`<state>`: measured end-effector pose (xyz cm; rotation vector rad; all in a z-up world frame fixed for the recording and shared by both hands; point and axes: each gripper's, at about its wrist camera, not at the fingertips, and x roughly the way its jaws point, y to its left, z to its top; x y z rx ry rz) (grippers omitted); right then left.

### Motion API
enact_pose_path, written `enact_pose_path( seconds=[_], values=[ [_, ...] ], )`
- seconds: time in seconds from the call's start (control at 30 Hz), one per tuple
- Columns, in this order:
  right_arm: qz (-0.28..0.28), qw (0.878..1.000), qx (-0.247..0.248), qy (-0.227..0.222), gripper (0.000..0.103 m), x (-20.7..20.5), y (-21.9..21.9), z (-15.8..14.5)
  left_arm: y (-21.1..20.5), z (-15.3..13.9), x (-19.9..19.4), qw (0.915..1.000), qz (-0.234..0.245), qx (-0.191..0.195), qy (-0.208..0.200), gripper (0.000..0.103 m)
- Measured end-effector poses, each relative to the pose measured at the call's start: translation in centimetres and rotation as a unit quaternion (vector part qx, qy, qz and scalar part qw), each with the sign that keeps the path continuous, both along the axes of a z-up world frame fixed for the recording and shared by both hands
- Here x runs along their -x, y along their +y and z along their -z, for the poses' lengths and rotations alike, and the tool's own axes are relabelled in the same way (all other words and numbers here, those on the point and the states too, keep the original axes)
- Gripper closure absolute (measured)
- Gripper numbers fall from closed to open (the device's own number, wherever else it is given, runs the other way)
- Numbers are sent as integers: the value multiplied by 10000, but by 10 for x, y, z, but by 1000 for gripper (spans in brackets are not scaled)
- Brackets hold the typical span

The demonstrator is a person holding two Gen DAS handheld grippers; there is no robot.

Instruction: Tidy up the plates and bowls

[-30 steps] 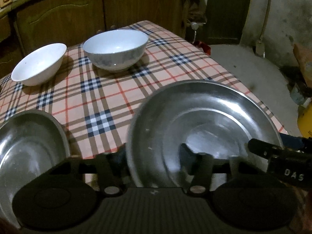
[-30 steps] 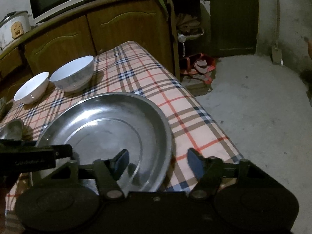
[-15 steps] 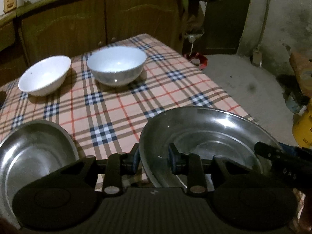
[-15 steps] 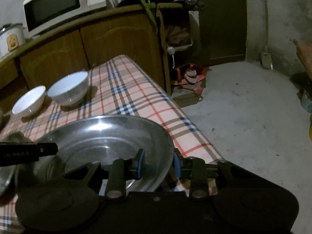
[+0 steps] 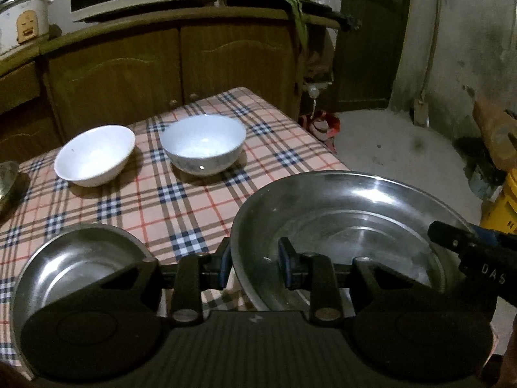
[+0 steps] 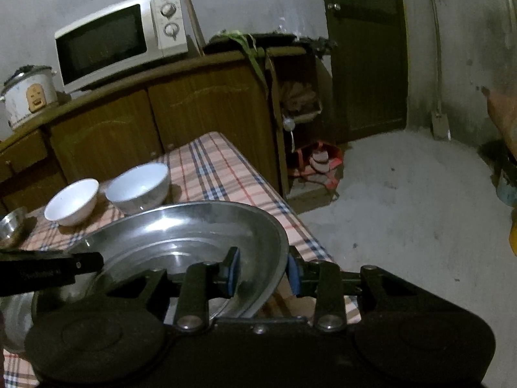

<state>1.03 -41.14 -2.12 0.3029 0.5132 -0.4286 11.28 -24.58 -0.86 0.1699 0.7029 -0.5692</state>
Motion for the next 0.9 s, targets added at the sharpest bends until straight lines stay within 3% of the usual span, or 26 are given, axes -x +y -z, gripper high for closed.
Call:
enact_pose_path(
  seconds=[0.9],
  values=[
    [-301,9982,376,-343,64,4,43,-42,42,-35,11,9989,-288,198,-304,73]
  ],
)
